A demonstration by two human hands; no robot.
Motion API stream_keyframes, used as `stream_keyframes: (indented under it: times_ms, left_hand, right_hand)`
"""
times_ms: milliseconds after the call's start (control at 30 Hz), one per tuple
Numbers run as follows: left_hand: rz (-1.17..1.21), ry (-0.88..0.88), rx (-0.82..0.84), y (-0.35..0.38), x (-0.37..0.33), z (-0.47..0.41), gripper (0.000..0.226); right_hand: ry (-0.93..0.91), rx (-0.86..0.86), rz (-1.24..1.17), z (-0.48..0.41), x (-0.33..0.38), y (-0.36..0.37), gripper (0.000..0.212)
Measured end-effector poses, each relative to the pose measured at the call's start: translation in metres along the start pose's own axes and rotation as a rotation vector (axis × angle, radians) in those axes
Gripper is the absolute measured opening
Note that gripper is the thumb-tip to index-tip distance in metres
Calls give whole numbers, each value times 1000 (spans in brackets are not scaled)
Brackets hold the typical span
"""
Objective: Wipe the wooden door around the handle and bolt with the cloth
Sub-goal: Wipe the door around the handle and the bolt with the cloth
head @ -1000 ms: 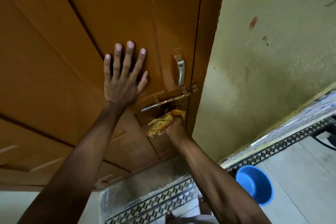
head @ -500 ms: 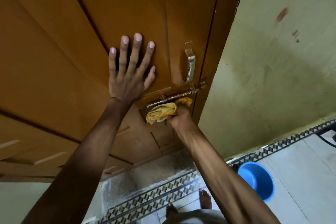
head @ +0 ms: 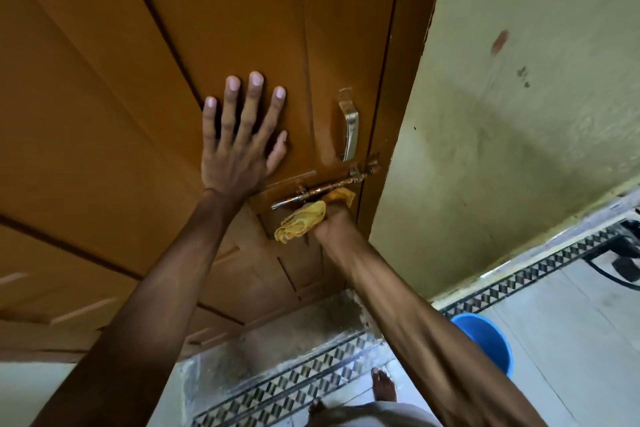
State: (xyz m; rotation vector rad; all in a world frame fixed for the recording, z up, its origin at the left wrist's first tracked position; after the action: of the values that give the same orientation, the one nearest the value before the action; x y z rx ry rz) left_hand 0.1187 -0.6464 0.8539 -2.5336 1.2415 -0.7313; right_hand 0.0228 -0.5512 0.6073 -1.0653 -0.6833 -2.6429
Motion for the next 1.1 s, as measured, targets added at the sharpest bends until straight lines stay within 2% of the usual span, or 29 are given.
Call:
stream_keyframes:
  times_ms: [33,100,133,200,233,300,367,400,467,500,567,667,733,833,933,1100]
  left_hand:
    - [4,2,-5,0,0,0,63]
    - [6,6,-11,-1,0,0,62]
    - [7,8,-12,-1,-1,0,62]
    - [8,23,-17,-1,-1,0,64]
    - [8,30,-21,-1,-2,0,65]
    - [6,25,-27,-1,-1,0,64]
    - [-2,18,-27,0,-1,2,63]
    - [-9,17,-23,1,-1,2,62]
    - [-18,19,-21,1,0,1,63]
    - [-14,22,-23,1,0,1,63]
    - [-13,22,-29,0,-1,1,62]
    - [2,4,-37,0,0,0,62]
    - [0,1,-37,-1,-1,0,61]
    - [2,29,-34,-3,-3,-1,60]
    - [-4,47,-33,-4,-4,-2,59]
    - [-5,0,-18,-1,0,0,61]
  right_hand:
    - [0,134,-111,-17,-4,4,65]
    - [61,196,-247,-12,0,13,77]
    - [59,102,-187,21,16,14,74]
    - [60,46,-268,69,37,22,46]
    - [99,34,-344,75,38,20,41]
    - [118,-46,-322,90,43,9,39]
    - [-70,-159,-259,105,61,-15,30]
    - [-215,-325,-194,109,73,-34,23]
    - [-562,-631,194,118,100,-57,24]
    - [-727,-696,426,114,108,-57,30]
    - [-938,-631,738,110,106,-34,39]
    - [-1058,-480,946,96,74,-8,49]
    - [-1121,-466,1076,93,59,2,53]
    - [-1179,-428,1122,101,52,10,53]
    - [-1183,-315,1131,107,41,18,52]
    - [-1218,-166,1189,96,62,-11,53]
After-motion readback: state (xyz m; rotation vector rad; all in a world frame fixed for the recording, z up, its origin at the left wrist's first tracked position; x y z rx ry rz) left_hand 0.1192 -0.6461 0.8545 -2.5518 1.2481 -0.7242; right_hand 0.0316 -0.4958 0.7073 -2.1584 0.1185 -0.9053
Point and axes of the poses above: each hand's wrist, its own z-axis away from the middle knuckle, its own y-axis out of the palm, x = y × z, the point moved 7 cm from there along -z, towards the middle knuckle, and after that the axes turned 9 degrees about z, right-handed, at the moved point
